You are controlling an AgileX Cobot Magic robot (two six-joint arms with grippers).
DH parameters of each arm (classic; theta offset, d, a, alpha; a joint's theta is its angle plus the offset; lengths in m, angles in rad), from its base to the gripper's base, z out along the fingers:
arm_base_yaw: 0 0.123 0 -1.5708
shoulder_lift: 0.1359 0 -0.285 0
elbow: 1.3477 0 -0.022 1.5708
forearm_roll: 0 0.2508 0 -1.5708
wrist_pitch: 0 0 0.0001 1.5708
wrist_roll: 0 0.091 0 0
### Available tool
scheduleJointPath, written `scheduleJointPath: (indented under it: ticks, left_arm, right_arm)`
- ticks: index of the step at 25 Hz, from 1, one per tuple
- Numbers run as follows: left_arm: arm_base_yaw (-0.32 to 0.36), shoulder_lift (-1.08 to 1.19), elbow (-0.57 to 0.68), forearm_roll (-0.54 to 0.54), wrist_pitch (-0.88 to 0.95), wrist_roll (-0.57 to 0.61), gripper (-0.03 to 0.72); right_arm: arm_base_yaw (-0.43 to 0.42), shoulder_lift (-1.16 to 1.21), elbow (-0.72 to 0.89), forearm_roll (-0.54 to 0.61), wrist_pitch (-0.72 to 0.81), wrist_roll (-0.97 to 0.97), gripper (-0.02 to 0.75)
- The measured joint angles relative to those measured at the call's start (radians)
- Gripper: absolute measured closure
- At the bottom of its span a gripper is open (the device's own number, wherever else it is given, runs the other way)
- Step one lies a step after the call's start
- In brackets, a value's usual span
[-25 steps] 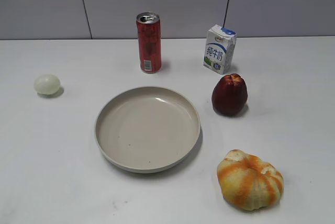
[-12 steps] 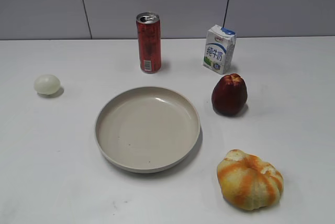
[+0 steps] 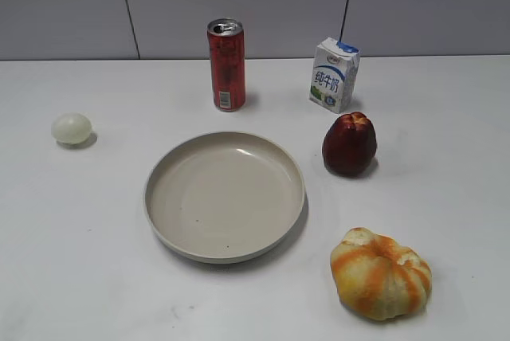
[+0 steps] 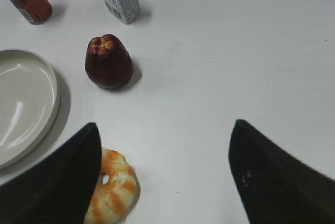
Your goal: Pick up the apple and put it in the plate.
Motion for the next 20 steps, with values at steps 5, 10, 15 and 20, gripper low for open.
scheduleJointPath:
  ticks: [5, 10, 15, 20]
  left_arm:
    - [0.000, 0.000, 0.000, 0.000, 0.000, 0.000, 0.099]
    - [0.000, 0.000, 0.000, 0.000, 0.000, 0.000, 0.099]
    - [0.000, 0.000, 0.000, 0.000, 0.000, 0.000, 0.099]
    - [0.000, 0.000, 0.000, 0.000, 0.000, 0.000, 0.099]
  right_arm:
    - [0.000, 0.315, -0.183, 0.065, 0.021, -0.034, 0.166]
    - [0.020, 0.636, -0.408, 0.135, 0.135, -0.073, 0.166]
    - [0.138, 0.893, -0.627, 0.132, 0.224, -0.079, 0.166]
    - [0.266, 1.112, -0.826, -0.016, 0.275, 0.023, 0.166]
